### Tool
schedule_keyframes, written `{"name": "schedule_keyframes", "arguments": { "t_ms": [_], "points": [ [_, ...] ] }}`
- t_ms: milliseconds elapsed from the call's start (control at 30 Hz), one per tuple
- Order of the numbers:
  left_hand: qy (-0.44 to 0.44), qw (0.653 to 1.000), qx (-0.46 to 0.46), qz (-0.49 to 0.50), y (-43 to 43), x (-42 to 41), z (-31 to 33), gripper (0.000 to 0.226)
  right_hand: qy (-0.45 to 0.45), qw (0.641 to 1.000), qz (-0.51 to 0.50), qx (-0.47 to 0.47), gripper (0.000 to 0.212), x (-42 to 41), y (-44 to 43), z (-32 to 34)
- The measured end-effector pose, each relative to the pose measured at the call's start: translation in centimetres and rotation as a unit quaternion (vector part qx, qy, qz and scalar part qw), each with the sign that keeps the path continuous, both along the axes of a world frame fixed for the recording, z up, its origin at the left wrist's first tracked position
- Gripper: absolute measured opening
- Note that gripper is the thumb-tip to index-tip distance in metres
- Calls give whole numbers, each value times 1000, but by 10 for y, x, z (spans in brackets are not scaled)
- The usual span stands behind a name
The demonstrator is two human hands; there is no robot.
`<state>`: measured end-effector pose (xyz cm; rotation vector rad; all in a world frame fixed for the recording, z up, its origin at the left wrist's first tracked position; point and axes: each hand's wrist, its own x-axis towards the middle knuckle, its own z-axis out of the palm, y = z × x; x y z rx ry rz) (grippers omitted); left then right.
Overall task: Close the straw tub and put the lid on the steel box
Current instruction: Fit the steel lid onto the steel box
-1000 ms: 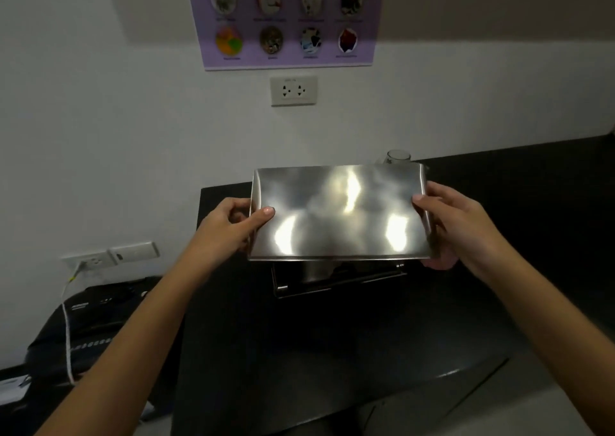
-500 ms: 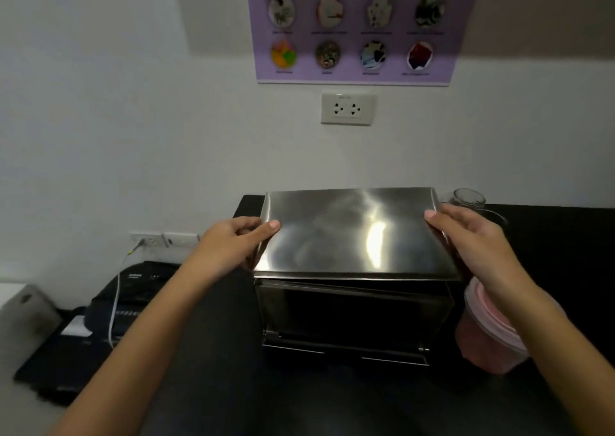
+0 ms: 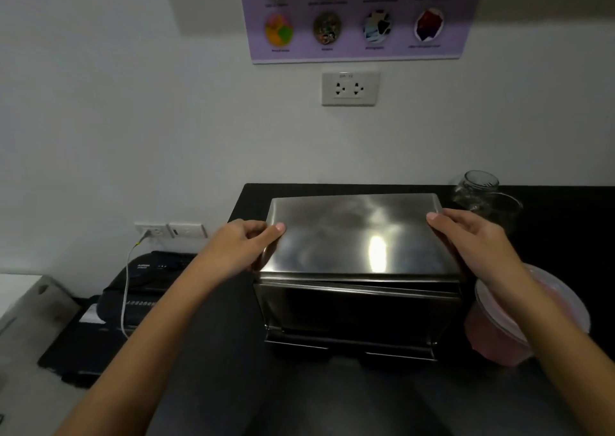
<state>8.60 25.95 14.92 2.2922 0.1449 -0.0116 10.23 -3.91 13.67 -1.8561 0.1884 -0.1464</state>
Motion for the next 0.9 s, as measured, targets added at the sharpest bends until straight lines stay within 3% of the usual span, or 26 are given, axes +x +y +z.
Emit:
{"name": "schedule_keyframes", "arguments": {
  "t_ms": [167, 333, 633, 900],
  "points": [
    [12, 998, 59, -13, -3, 7, -1, 43, 32, 999, -6, -25, 52, -3, -4, -5],
    [14, 998, 52, -21, 1, 7, -4, 47, 31, 998, -10, -49, 50, -7, -2, -8],
    [0, 998, 66, -22, 3, 7, -6, 49, 28, 969, 23, -245, 52, -8, -4, -7],
    [2, 998, 52, -17, 6, 8, -11, 53, 39, 965, 31, -256, 49, -7, -3, -8]
  ]
}}
